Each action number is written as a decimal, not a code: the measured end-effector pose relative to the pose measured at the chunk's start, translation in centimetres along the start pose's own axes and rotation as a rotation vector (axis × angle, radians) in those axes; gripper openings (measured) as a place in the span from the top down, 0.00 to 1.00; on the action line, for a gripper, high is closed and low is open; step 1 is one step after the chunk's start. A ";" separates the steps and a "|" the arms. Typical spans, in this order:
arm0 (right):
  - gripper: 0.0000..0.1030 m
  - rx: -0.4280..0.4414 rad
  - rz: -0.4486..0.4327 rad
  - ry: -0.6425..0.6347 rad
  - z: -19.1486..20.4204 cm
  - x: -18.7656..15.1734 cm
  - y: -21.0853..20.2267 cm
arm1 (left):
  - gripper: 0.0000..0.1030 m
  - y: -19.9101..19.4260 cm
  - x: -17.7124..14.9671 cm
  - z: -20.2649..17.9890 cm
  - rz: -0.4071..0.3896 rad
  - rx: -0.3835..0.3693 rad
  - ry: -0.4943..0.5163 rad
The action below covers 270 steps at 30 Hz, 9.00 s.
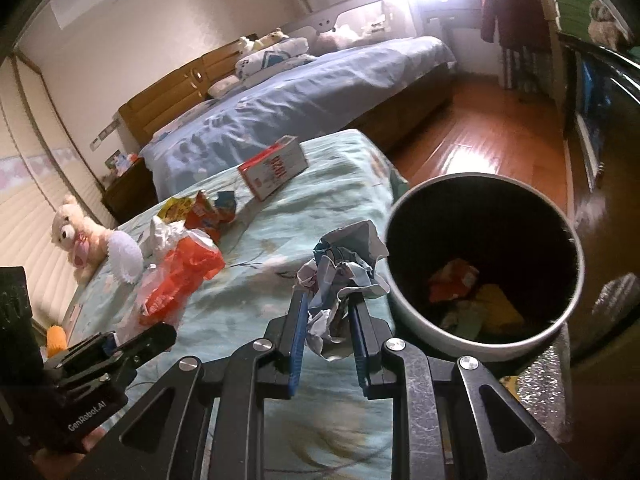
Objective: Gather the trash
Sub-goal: 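Carry the plastic bag and tissue over the bin opening, then open both grippers over the bin to drop the bag and tissue, then move both open grippers back over the table trash, then grasp the white foam net sleeve with the left gripper while the right grasps the white tissue, then carry the foam sleeve and tissue over the bin opening, then open both grippers over the bin to drop the sleeve and tissue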
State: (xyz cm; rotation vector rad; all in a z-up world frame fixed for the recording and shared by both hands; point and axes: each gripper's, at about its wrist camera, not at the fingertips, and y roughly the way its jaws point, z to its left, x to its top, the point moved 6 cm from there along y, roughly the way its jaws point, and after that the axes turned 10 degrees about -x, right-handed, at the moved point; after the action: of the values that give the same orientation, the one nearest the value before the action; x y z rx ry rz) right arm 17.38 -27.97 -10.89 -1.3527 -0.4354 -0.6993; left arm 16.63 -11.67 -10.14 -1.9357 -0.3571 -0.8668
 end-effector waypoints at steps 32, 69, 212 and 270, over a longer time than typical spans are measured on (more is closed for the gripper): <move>0.79 -0.099 -0.012 0.124 -9.2 1.5 0.1 | 0.75 6.8 1.8 -8.2 0.088 -0.092 0.140; 0.49 -0.109 0.029 0.215 -13.4 3.5 2.9 | 0.47 11.0 4.0 -11.0 0.130 -0.115 0.164; 0.73 0.045 -0.050 0.104 -3.3 -0.4 -2.1 | 0.89 2.0 0.2 -2.6 0.042 -0.006 0.075; 0.29 -0.110 0.001 0.228 -13.1 2.7 2.3 | 0.52 11.0 3.9 -9.5 0.142 -0.102 0.174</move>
State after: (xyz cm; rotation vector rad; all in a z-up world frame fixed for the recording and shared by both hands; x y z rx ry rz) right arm 19.51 -41.17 -13.19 -1.3570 -0.2160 -0.8764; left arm 21.65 -25.76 -11.76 -1.9356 -0.0727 -0.9664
